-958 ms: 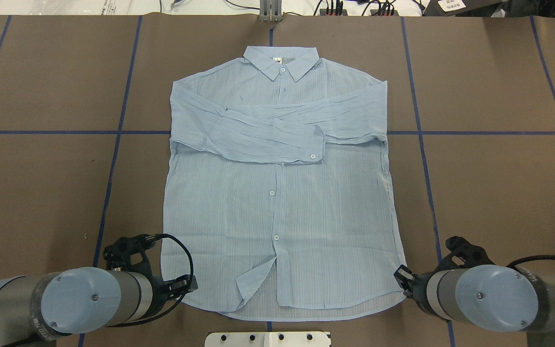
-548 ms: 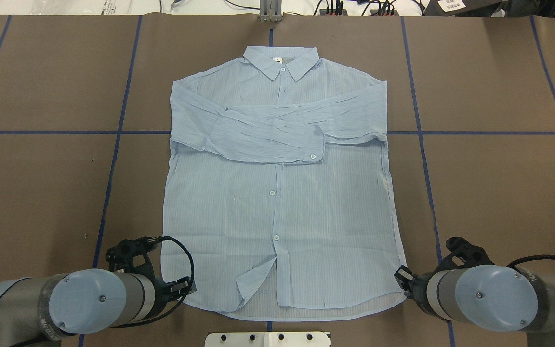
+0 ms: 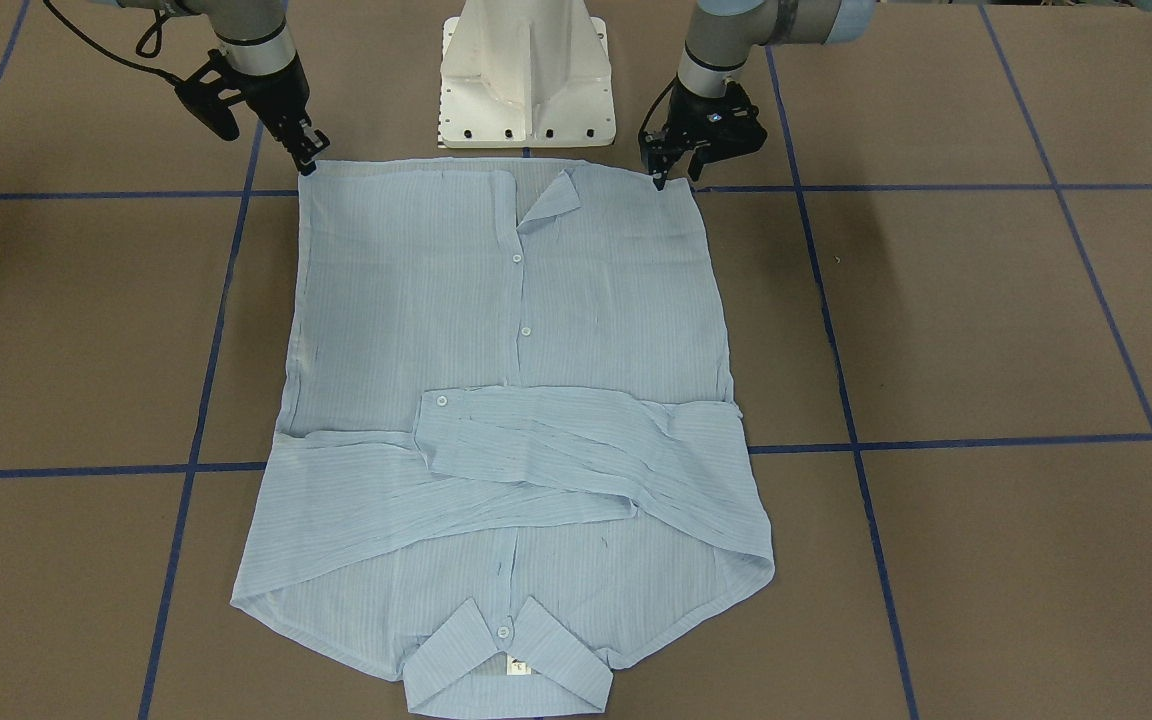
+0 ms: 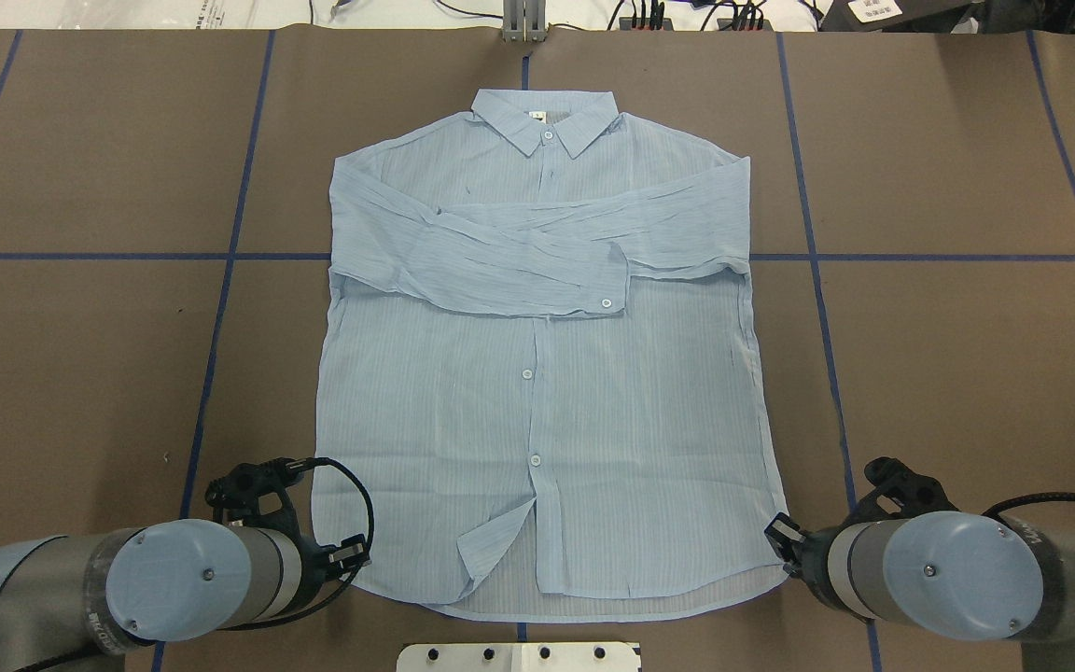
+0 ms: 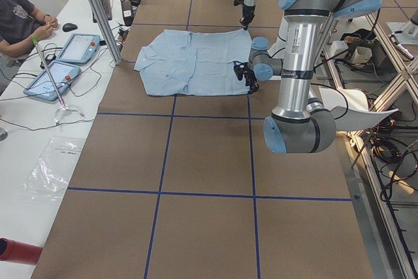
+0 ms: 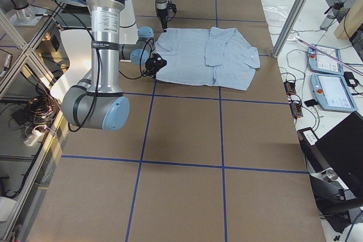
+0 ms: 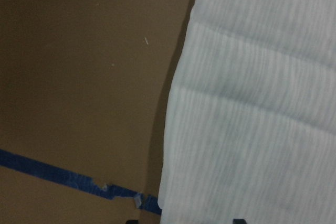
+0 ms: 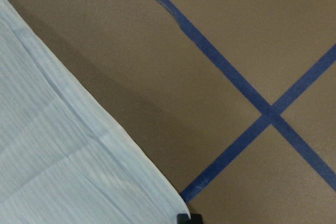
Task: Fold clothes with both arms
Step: 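Move both grippers to the shirt hem corners nearest the robot, then grasp the hem corners and fold them up toward the collar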
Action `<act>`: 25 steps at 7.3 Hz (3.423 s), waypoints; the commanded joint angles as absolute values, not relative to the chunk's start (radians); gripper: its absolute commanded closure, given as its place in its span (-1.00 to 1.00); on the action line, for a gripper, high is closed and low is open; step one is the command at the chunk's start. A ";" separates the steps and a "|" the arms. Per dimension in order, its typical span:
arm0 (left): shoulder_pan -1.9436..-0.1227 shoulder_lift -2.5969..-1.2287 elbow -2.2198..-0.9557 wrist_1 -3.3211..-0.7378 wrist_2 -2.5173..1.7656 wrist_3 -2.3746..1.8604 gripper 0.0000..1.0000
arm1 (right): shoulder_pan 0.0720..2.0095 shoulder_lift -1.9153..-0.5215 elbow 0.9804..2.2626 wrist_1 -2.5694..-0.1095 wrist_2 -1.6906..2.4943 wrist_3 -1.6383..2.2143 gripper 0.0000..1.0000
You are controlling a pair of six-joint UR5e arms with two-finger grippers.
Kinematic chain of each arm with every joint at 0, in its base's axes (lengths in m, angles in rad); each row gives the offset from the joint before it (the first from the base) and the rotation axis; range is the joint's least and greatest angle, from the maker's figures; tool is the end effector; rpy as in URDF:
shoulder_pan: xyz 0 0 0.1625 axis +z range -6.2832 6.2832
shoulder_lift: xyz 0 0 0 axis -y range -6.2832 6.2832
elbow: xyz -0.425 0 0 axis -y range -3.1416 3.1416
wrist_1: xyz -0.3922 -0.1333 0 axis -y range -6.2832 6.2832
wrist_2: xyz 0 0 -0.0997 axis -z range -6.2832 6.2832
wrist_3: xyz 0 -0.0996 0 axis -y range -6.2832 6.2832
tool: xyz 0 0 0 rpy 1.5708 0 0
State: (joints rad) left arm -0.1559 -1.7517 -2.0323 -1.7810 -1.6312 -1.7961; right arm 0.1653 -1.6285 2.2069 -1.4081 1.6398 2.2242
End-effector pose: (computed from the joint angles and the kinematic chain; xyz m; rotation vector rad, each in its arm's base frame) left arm 0.5047 -0.2082 0.3359 -0.0867 0.8541 -0.3319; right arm -0.4177 -0.1979 0.3784 -0.2491 -0.7209 0.7543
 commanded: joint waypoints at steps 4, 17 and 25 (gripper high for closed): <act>-0.167 -1.743 -2.028 -1.779 -1.632 -1.793 1.00 | 0.169 -1.631 2.209 -1.408 1.640 2.224 1.00; -0.476 -1.928 -2.235 -1.620 -1.670 -1.833 1.00 | 0.546 -1.457 2.330 -1.651 1.753 2.076 1.00; -0.728 -2.101 -1.648 -1.969 -1.738 -1.698 1.00 | 0.842 -1.008 1.580 -1.522 1.779 1.752 1.00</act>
